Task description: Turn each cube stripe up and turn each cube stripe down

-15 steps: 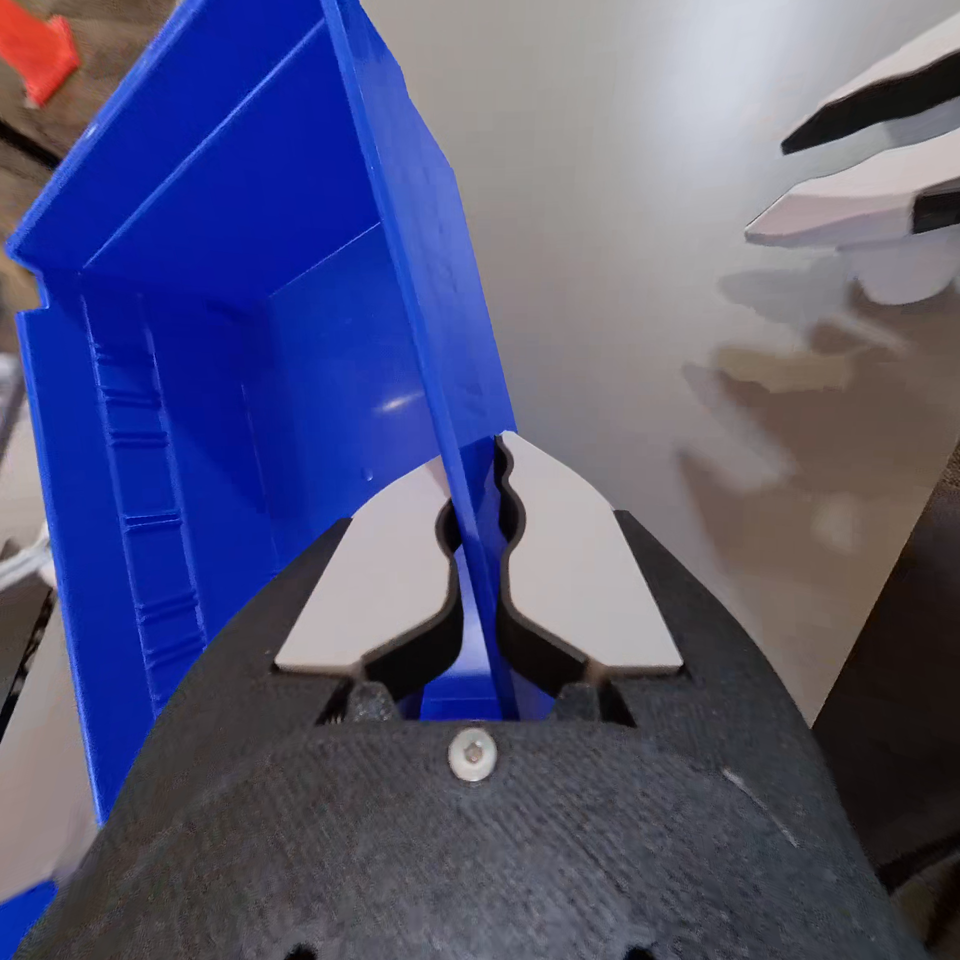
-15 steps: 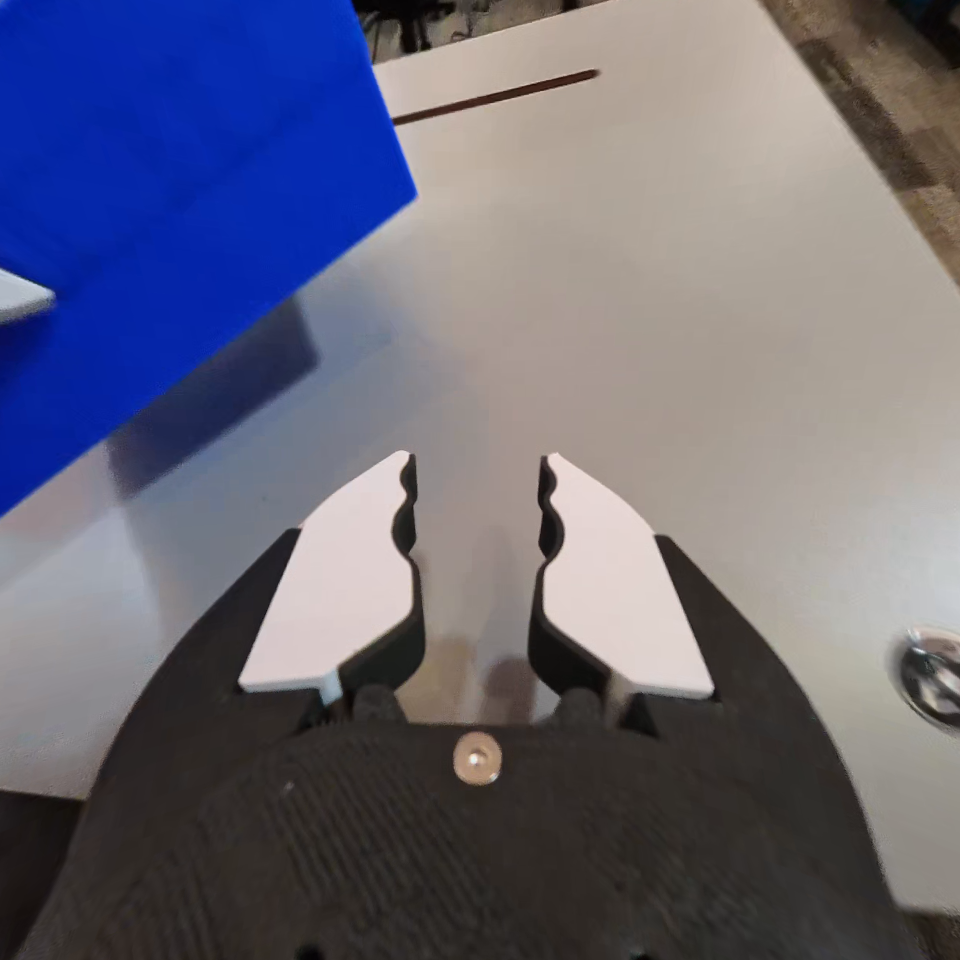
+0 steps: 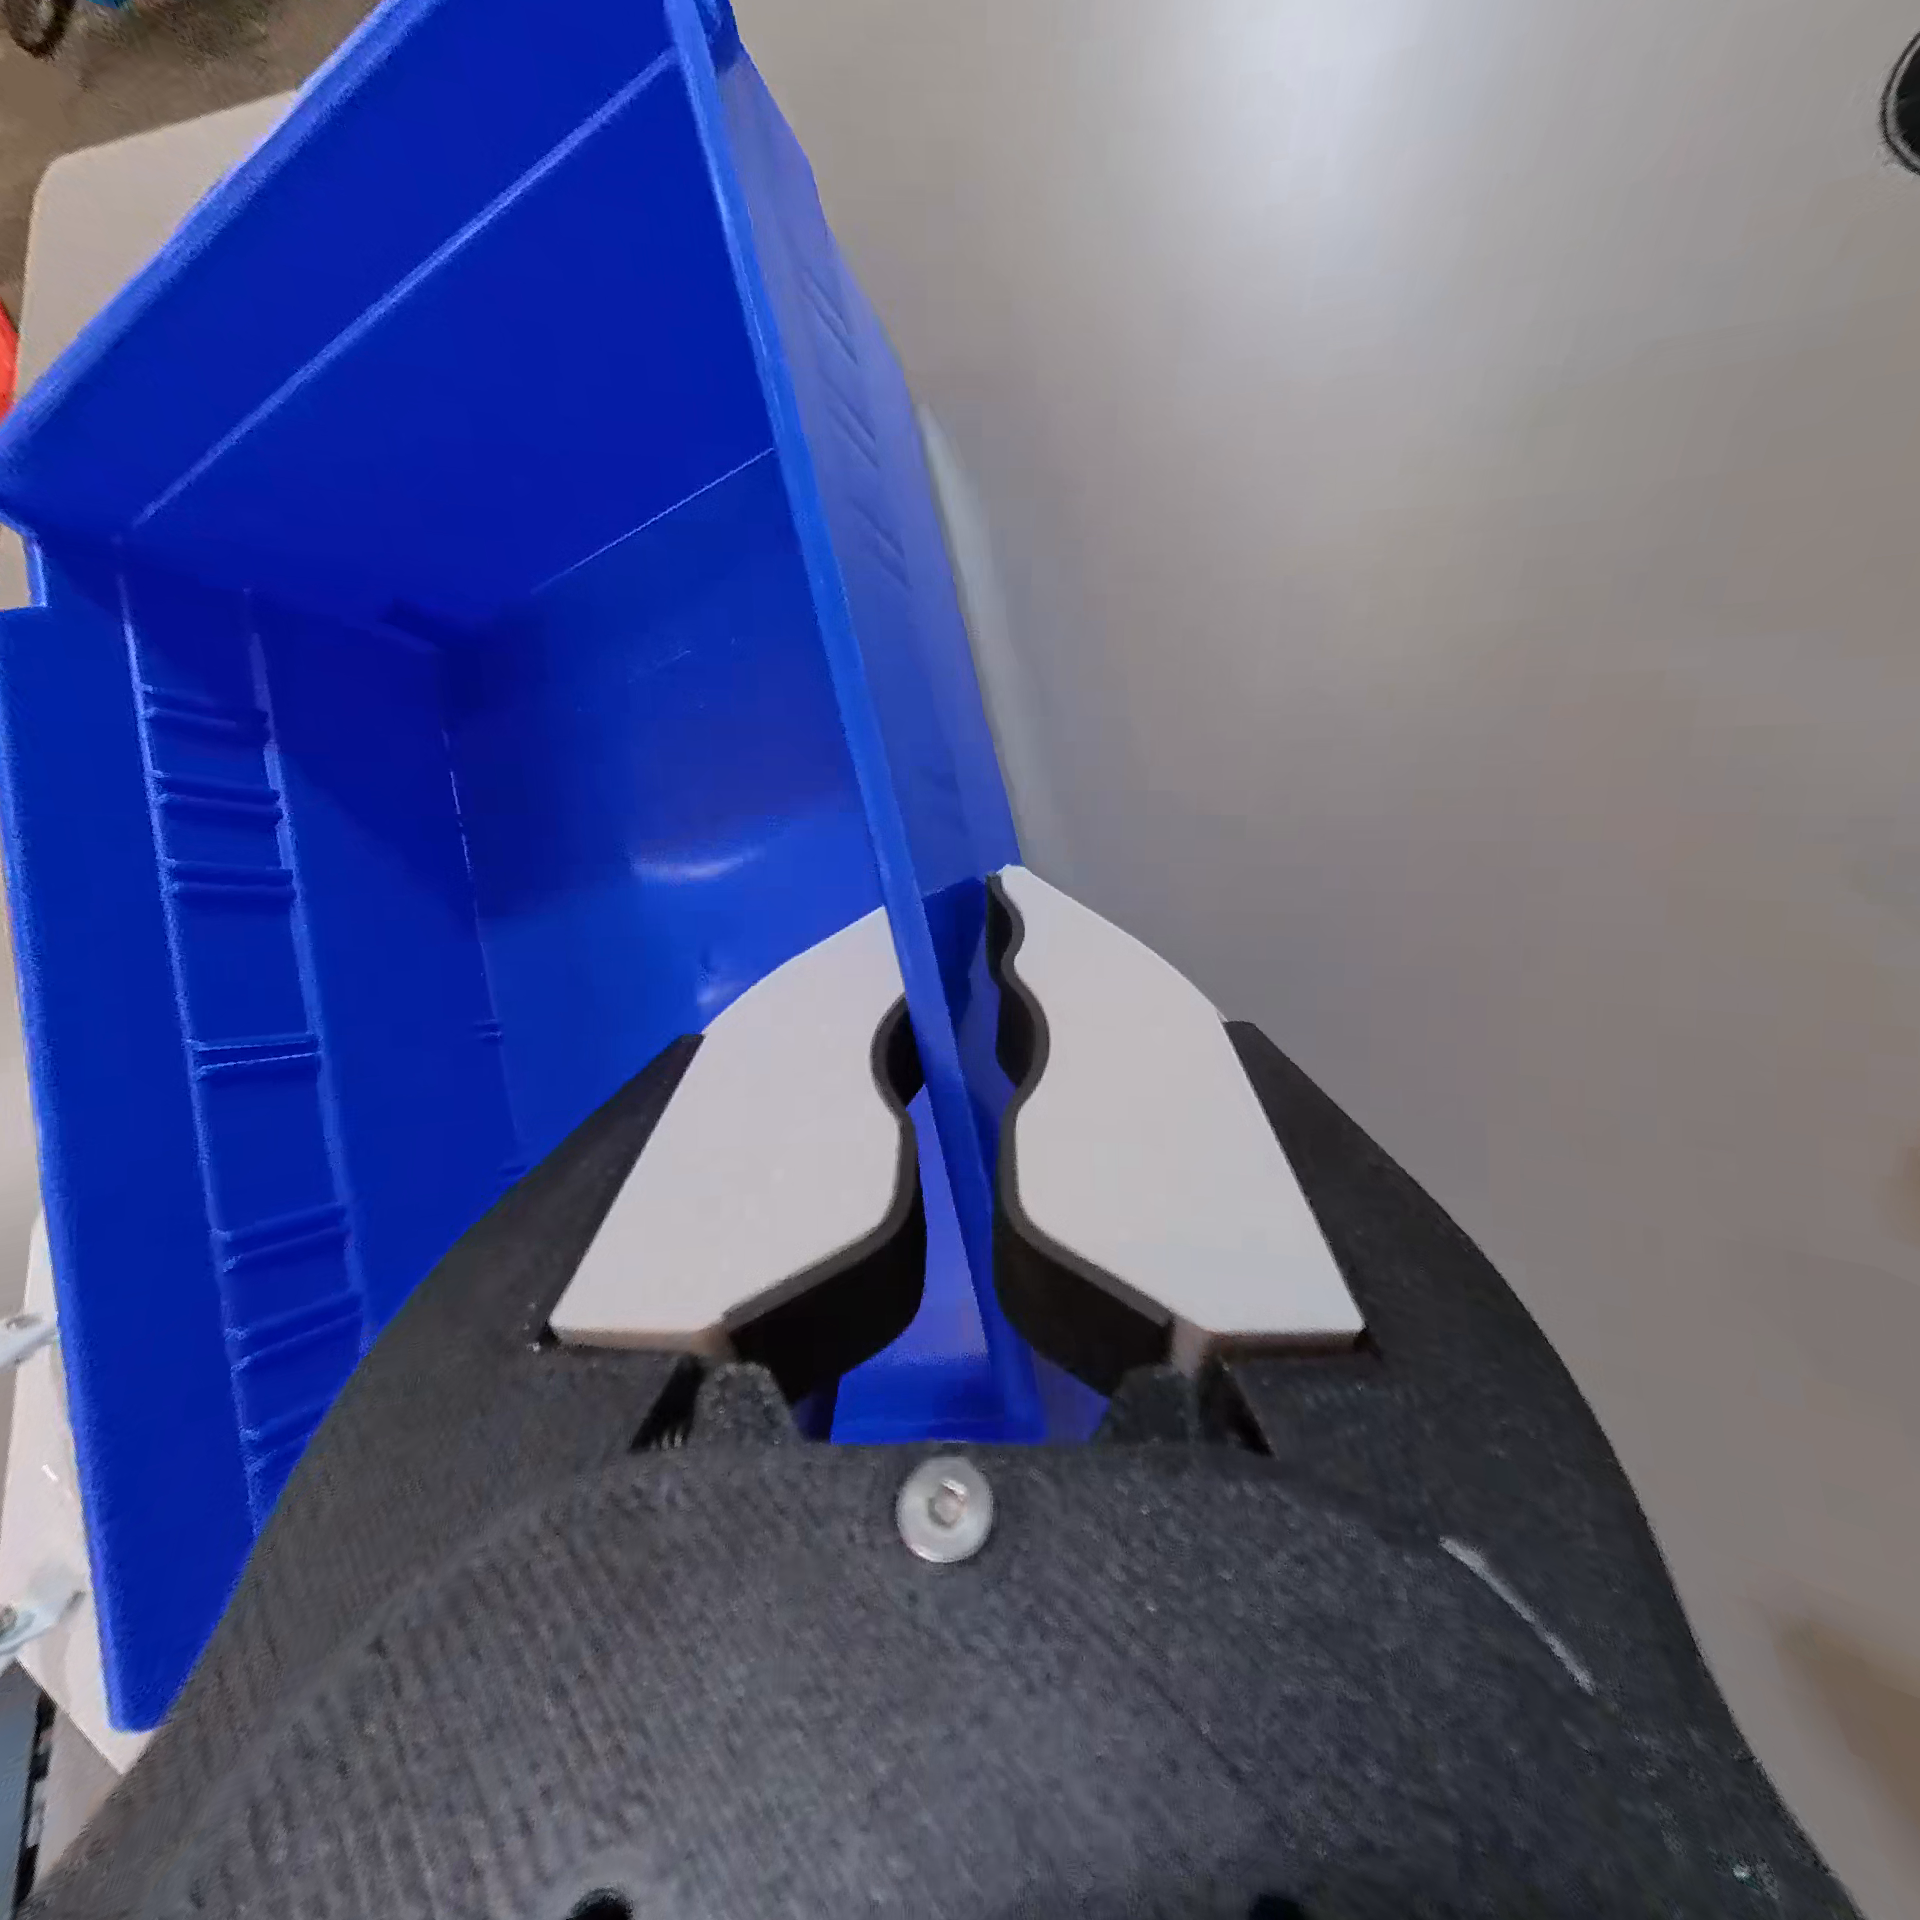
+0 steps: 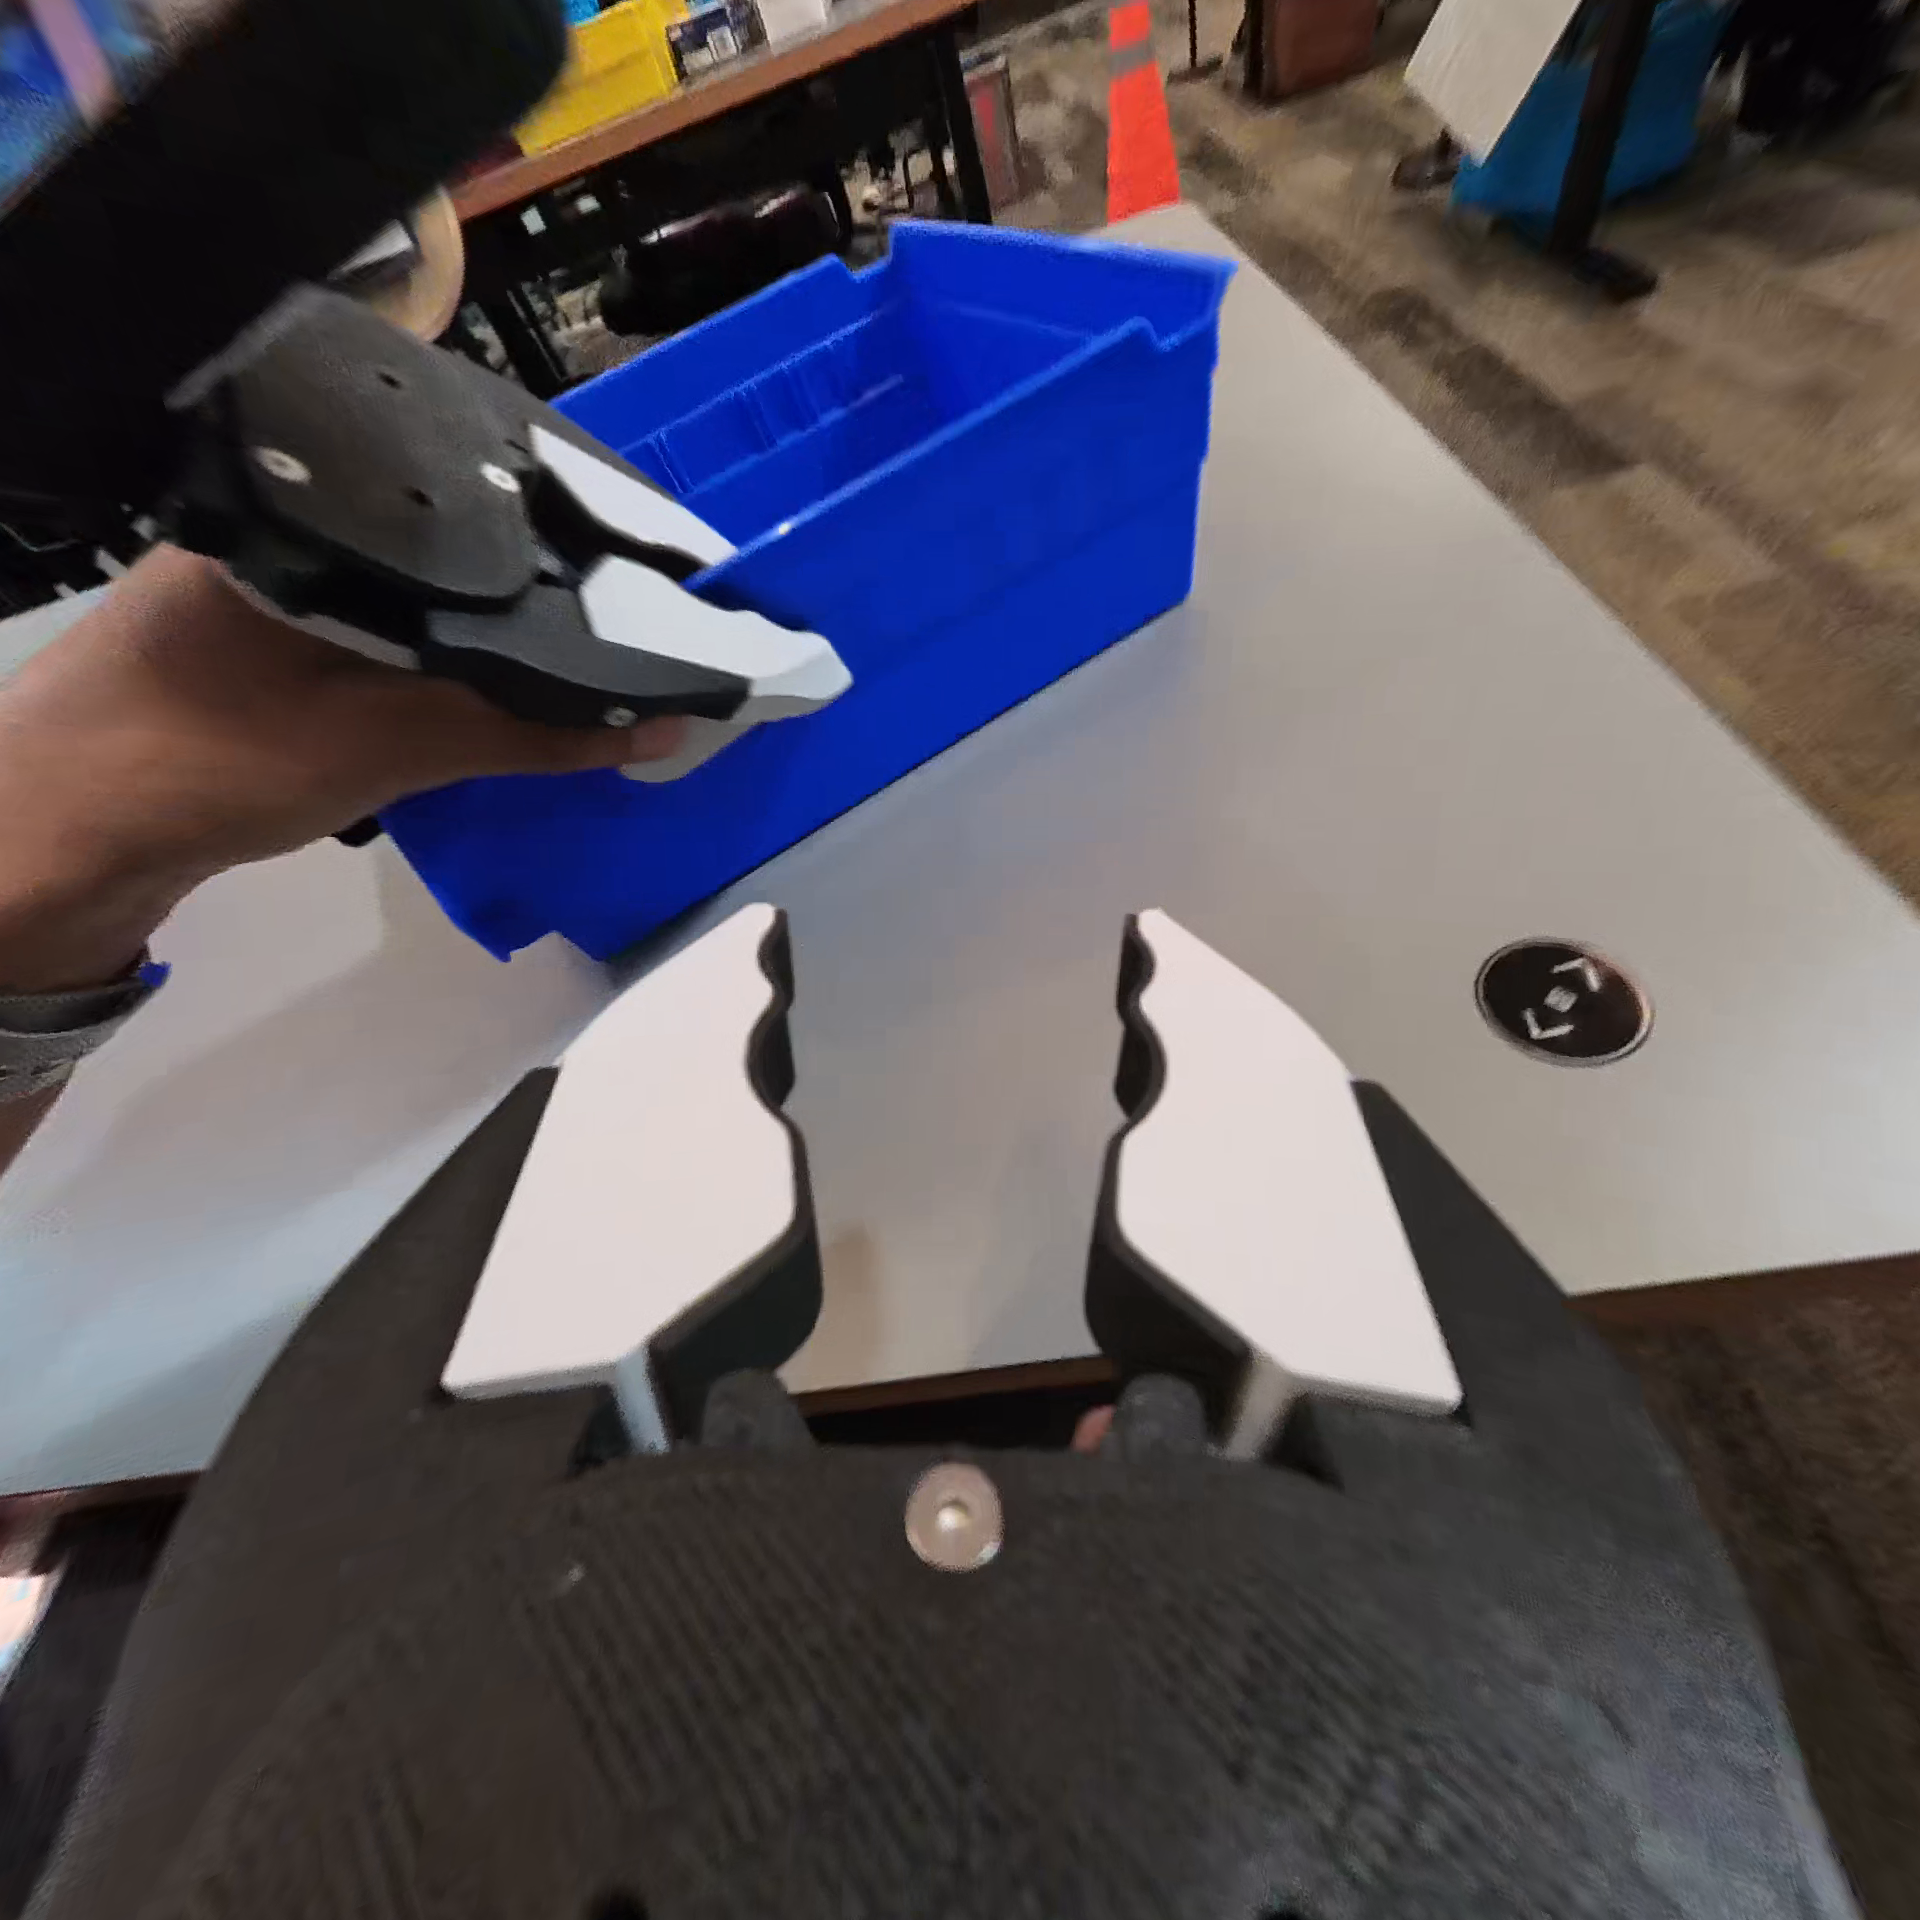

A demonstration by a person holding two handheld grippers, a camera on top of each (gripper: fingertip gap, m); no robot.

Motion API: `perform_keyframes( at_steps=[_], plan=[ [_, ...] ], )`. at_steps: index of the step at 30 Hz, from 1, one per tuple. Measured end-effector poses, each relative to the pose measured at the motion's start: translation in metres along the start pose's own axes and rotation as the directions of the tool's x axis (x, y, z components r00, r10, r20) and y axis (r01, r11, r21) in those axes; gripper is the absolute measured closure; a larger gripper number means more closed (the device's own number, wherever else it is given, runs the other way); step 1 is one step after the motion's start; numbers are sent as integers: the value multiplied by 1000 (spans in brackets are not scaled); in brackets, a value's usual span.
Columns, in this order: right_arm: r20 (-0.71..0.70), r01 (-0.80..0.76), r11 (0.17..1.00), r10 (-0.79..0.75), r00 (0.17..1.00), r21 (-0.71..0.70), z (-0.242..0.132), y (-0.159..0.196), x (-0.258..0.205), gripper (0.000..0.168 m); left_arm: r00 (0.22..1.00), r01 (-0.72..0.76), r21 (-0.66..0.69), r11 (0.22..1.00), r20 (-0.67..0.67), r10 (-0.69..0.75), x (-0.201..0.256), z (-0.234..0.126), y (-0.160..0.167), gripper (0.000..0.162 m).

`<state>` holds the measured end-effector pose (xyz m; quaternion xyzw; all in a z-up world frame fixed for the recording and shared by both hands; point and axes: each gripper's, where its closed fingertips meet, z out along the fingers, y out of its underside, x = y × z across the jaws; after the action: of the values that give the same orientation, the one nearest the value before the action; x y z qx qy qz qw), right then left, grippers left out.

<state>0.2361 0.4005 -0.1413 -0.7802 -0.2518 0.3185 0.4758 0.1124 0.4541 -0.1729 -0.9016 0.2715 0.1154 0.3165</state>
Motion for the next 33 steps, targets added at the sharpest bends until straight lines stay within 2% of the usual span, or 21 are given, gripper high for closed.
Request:
perform_keyframes(
  at_steps=[5, 8, 12, 16, 20, 23, 27, 30, 31, 33],
  plan=[
    [13, 43, 999, -43, 999, 33, 3, -7, -12, 99, 1000, -4, 13, 1000, -29, 4, 1, 3, -1, 150],
    [49, 52, 999, -52, 997, -4, 8, -2, -27, 95, 1000, -22, -22, 1000, -9, 22, -4, -11, 12, 133],
    [67, 124, 992, -124, 990, 3, 20, -6, -52, 91, 999, 34, 126, 991, -45, -28, -12, -57, 18, 118],
    [88, 248, 969, -247, 965, -4, 40, -4, -88, 82, 986, 165, 272, 948, -53, -156, -44, -114, 37, 117],
    [49, 393, 919, -391, 919, -40, 66, 3, -115, 62, 967, 249, 307, 919, -31, -252, -82, -160, 96, 121],
    [-37, 464, 885, -465, 884, -29, 81, -4, -123, 61, 931, 344, 252, 905, 36, -364, -102, -182, 164, 121],
    [-85, 440, 897, -442, 893, -45, 101, -13, -127, 69, 860, 471, 227, 852, 97, -501, -94, -211, 250, 118],
    [-45, 402, 905, -411, 911, -138, 116, 1, -118, 73, 779, 566, 297, 769, 114, -617, -81, -222, 298, 118],
    [-9, 378, 912, -385, 923, -159, 118, 6, -116, 70, 741, 589, 362, 722, 114, -662, -78, -226, 309, 119],
    [38, 303, 934, -302, 953, -191, 117, 10, -111, 83, 645, 660, 476, 580, 36, -763, -63, -231, 326, 122]
  ],
)
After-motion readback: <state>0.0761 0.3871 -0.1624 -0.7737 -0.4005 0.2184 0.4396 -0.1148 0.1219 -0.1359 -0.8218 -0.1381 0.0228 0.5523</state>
